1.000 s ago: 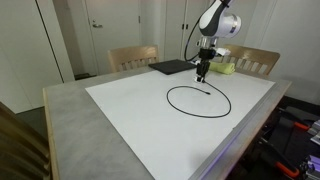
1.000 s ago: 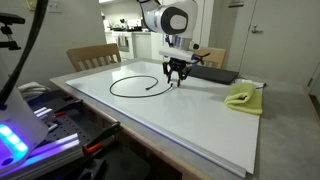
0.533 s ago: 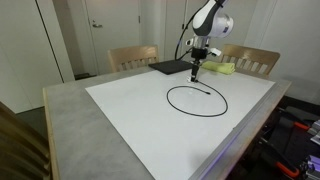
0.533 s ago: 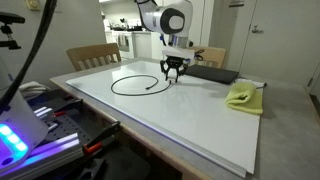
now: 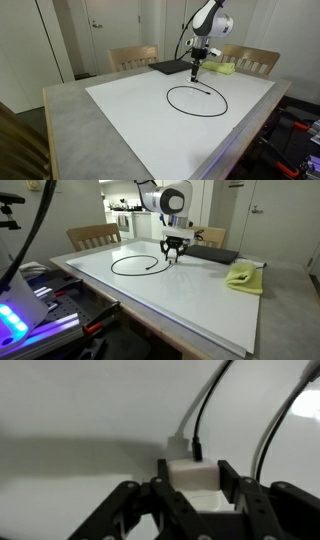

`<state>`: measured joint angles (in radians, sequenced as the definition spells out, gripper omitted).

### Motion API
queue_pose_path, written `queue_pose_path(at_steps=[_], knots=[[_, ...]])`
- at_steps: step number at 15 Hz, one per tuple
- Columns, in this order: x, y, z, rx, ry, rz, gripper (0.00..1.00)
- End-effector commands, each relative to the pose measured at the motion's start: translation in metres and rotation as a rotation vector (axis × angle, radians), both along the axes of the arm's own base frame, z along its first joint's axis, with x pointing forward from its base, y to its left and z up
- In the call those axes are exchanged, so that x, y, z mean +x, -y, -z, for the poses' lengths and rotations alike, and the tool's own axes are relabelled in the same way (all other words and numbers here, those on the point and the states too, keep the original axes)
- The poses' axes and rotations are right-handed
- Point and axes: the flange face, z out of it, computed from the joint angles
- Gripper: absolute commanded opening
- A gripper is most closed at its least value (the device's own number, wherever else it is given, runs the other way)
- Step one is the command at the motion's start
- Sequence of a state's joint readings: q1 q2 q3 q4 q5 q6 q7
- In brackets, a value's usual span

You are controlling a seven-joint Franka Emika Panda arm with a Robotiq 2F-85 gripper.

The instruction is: Put the charging cable in circular form.

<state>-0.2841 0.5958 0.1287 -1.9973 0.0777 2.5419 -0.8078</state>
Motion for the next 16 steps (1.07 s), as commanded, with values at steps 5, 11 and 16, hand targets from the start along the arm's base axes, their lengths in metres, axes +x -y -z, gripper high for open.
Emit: queue_pose_path(at_steps=[5, 11, 16], knots=[[0.014, -0.034, -0.007, 0.009, 0.033, -0.360, 0.27], [0.034, -0.074, -0.010, -0.006, 0.051, -0.678, 0.27], [0.046, -0.112, -0.008, 0.032, 0.075, -0.937, 0.27]])
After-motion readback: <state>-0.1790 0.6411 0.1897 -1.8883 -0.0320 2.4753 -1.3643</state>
